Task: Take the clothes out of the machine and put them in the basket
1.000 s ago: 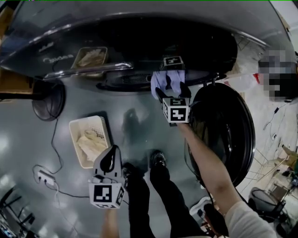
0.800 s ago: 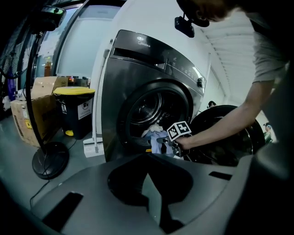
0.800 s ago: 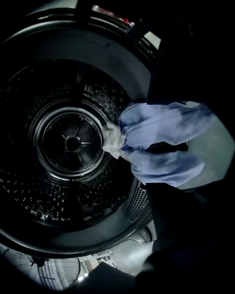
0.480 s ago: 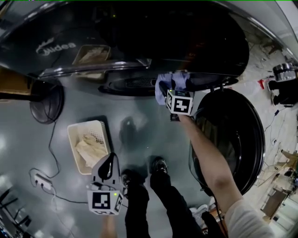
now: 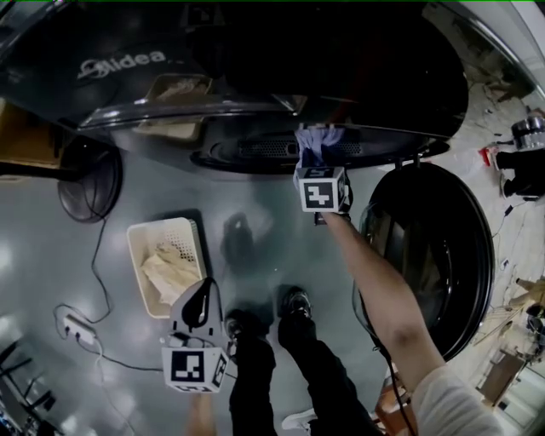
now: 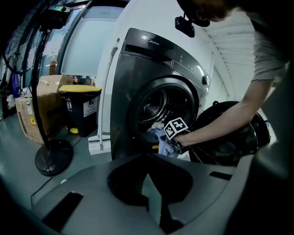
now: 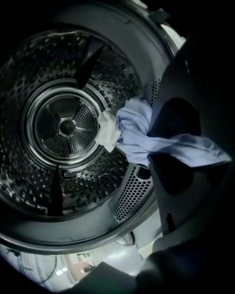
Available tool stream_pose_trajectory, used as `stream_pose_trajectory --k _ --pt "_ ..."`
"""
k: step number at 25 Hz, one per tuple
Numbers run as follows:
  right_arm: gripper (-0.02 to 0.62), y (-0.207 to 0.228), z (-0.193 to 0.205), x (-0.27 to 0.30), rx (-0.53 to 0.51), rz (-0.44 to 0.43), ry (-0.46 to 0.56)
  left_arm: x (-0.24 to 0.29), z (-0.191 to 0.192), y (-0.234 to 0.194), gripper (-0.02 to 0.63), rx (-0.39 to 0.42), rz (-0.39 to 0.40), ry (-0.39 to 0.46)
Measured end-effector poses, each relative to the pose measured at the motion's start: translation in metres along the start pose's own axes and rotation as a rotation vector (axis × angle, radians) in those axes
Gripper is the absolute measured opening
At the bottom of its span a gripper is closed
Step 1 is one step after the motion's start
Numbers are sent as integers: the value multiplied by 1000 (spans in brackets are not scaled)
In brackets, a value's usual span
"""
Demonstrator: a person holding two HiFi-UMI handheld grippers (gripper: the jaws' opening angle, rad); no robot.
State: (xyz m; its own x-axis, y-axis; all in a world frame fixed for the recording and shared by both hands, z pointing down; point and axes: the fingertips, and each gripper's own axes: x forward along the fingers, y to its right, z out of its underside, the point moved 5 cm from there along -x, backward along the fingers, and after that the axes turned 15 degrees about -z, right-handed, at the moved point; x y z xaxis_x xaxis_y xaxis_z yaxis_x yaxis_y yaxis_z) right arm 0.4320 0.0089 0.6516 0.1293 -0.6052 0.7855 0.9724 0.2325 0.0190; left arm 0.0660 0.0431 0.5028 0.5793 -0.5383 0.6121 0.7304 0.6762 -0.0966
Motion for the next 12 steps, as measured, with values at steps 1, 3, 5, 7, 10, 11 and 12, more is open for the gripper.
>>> stream_pose_trajectory --k 1,3,5,7,10,11,12 --pt "116 -1 0 0 -8 5 -13 -1 0 -1 18 1 -1 0" --pt "98 1 -1 -2 9 -1 -19 -4 1 -4 18 5 -6 -3" --pt "93 4 -3 -8 29 -18 -10 -7 -1 -7 18 -1 -13 1" --pt "89 3 -7 -18 38 -35 9 -10 -4 -7 18 -8 -17 3" --pt "87 -3 -11 -34 54 -75 48 -19 -7 -2 18 -13 -13 2" --pt "86 -7 -10 -40 54 -87 50 -22 -9 0 18 -15 -9 3" --pt "86 -10 -9 -47 52 -97 52 -25 -12 2 18 -15 -4 6"
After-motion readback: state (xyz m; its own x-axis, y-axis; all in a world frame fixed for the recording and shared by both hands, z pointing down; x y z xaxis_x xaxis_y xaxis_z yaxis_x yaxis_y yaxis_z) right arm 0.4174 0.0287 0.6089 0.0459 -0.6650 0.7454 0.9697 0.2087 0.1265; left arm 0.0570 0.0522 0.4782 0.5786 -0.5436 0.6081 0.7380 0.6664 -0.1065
